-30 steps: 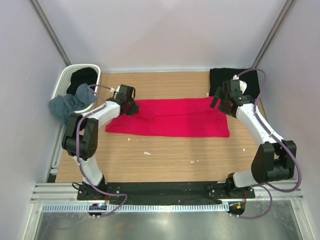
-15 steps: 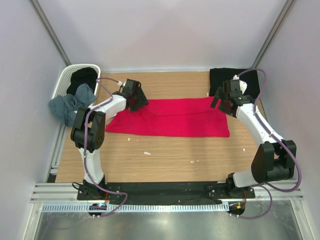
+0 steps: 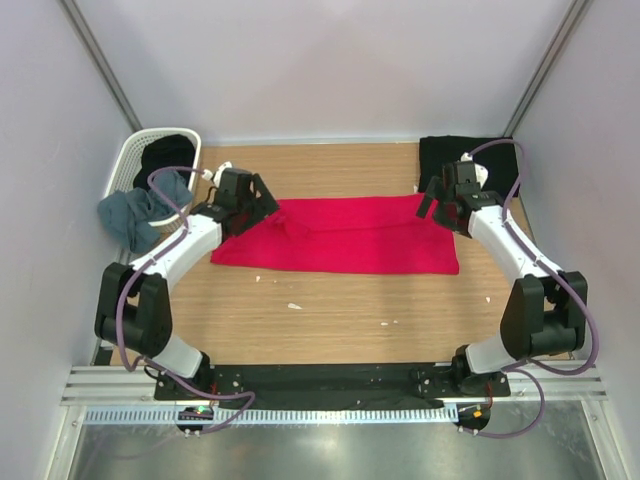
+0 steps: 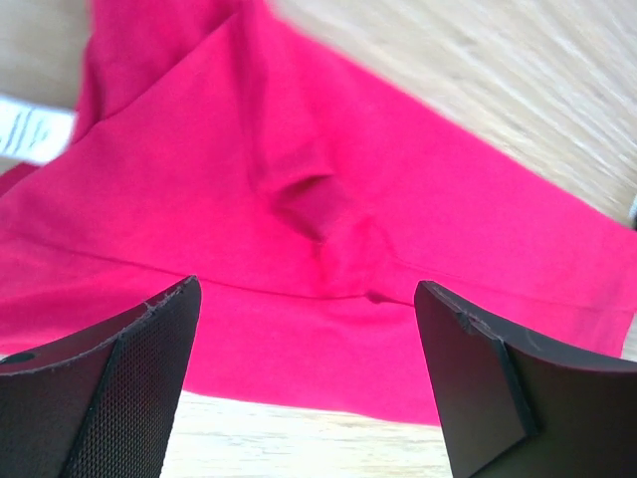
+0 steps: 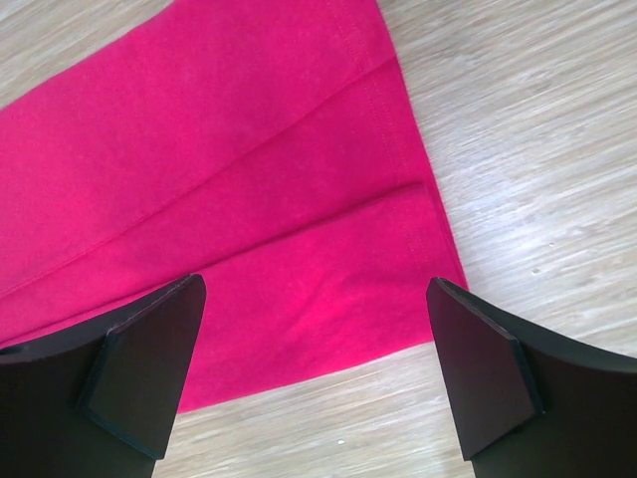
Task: Fold and stack the t-shirts
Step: Fold the tshirt
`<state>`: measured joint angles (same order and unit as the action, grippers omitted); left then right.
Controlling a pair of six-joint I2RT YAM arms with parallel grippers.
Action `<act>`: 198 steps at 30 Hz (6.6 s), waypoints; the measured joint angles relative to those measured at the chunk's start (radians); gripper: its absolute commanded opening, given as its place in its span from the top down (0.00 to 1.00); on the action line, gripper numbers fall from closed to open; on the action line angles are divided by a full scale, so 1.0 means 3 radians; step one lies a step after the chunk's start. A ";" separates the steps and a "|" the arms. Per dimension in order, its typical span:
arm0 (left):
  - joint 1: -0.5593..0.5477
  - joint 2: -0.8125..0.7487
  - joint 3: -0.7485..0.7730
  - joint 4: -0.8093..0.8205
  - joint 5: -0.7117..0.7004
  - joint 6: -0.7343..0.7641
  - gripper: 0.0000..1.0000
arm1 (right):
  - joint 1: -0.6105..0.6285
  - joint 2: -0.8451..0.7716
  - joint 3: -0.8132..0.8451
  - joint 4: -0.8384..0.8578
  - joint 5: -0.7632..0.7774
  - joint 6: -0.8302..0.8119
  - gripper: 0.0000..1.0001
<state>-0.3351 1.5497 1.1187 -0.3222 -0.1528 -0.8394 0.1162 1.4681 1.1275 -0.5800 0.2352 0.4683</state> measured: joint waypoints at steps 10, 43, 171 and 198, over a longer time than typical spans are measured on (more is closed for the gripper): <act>0.0318 0.0169 -0.0388 0.0003 0.0043 -0.0149 0.39 | 0.0237 0.0066 0.0001 0.0178 -0.0128 0.0005 0.00; 0.0081 0.1578 0.1013 -0.0546 -0.0226 0.0301 0.76 | 0.0341 0.0092 0.0151 0.0070 0.0168 0.0008 0.01; 0.0114 0.3826 0.4328 0.0033 0.1354 0.0318 0.11 | 0.2352 0.1047 -0.0052 -0.0065 -0.0102 0.0815 0.00; -0.0187 0.4158 0.4737 0.0309 0.1530 -0.0200 0.07 | 0.2786 0.1001 -0.0008 -0.0446 -0.0360 0.1427 0.00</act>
<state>-0.3912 2.7972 2.5397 -0.2295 0.3061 -0.8993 0.9520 1.7683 1.1252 -0.7139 0.1272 0.8963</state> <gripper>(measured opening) 0.922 0.996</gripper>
